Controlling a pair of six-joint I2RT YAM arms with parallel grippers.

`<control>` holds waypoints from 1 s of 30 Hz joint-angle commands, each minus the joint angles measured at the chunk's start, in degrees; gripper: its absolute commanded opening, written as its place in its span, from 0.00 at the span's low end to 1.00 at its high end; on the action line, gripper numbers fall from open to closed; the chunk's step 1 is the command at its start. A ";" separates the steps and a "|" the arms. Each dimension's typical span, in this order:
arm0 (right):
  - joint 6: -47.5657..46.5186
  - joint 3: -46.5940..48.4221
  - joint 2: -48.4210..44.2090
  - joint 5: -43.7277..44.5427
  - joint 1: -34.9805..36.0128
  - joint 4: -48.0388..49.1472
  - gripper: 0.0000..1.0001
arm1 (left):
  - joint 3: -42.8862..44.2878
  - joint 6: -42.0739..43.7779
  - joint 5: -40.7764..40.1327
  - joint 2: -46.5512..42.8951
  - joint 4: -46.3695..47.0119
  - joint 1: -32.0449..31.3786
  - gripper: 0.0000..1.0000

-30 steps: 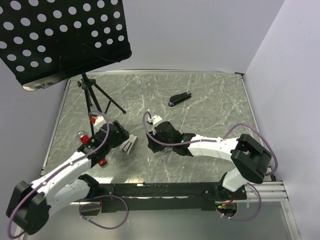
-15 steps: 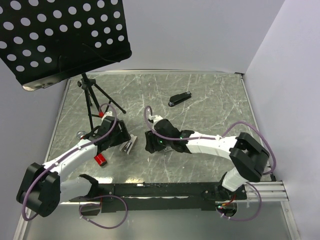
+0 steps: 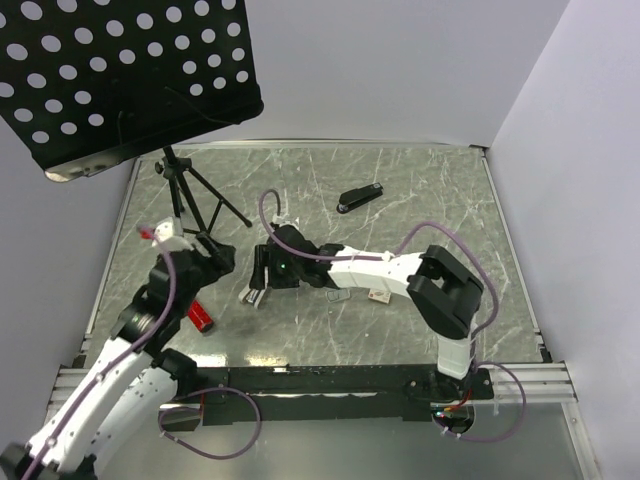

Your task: Load the staples into the stapler

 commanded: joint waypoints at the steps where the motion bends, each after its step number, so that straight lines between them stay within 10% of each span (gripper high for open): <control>1: 6.22 5.46 3.97 1.31 0.60 -3.87 0.70 | -2.16 3.07 -5.18 -7.52 -1.55 0.18 0.78; 22: 13.87 3.89 9.61 -1.85 -0.36 -5.03 0.35 | -3.48 6.15 -4.66 -10.96 1.96 0.18 0.78; 30: 16.42 -7.18 5.39 -6.15 -3.26 6.40 0.07 | -3.57 6.86 -0.88 -8.68 3.01 0.18 0.78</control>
